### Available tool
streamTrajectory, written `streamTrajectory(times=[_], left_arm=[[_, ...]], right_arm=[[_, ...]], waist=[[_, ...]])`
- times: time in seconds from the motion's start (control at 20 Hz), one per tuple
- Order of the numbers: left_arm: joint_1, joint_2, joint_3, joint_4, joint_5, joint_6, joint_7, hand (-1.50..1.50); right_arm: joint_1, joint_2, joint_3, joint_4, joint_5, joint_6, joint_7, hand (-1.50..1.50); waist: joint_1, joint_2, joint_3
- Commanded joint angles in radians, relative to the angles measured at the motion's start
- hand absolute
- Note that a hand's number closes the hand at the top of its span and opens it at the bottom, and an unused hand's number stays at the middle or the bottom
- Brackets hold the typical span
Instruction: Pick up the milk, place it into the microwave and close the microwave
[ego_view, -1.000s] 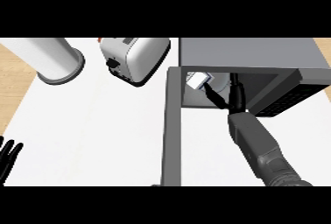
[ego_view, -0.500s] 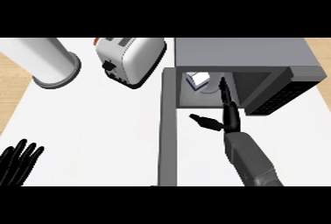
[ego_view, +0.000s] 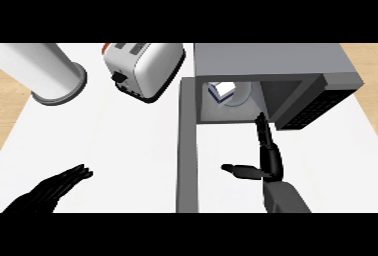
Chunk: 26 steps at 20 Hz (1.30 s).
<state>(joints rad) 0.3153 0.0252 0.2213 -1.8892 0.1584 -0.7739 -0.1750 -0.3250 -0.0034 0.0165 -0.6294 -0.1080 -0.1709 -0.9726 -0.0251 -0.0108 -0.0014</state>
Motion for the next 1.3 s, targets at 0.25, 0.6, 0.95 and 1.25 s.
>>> streamTrajectory(times=[0.25,0.6,0.95,1.25], left_arm=[[-0.149,-0.025,-0.162,0.066,-0.161,0.097,0.017,1.5],[-0.251,-0.025,-0.335,0.152,-0.311,0.27,-0.002,1.5],[-0.475,-0.025,-0.513,0.366,-0.354,0.429,0.014,1.5],[-0.62,-0.025,-0.649,0.56,-0.4,0.542,-0.056,1.5]], right_arm=[[0.374,-0.061,0.091,-0.523,-0.065,0.109,0.1,1.5],[0.6,-0.134,0.057,-0.821,-0.165,0.161,0.201,-1.5],[0.677,-0.233,-0.028,-0.976,-0.213,0.195,0.268,-1.5],[0.671,-0.252,-0.042,-1.005,-0.179,0.205,0.267,-1.5]], waist=[[-0.004,0.005,0.0],[0.006,0.009,0.001],[-0.002,0.011,0.001],[0.005,0.012,0.001]])
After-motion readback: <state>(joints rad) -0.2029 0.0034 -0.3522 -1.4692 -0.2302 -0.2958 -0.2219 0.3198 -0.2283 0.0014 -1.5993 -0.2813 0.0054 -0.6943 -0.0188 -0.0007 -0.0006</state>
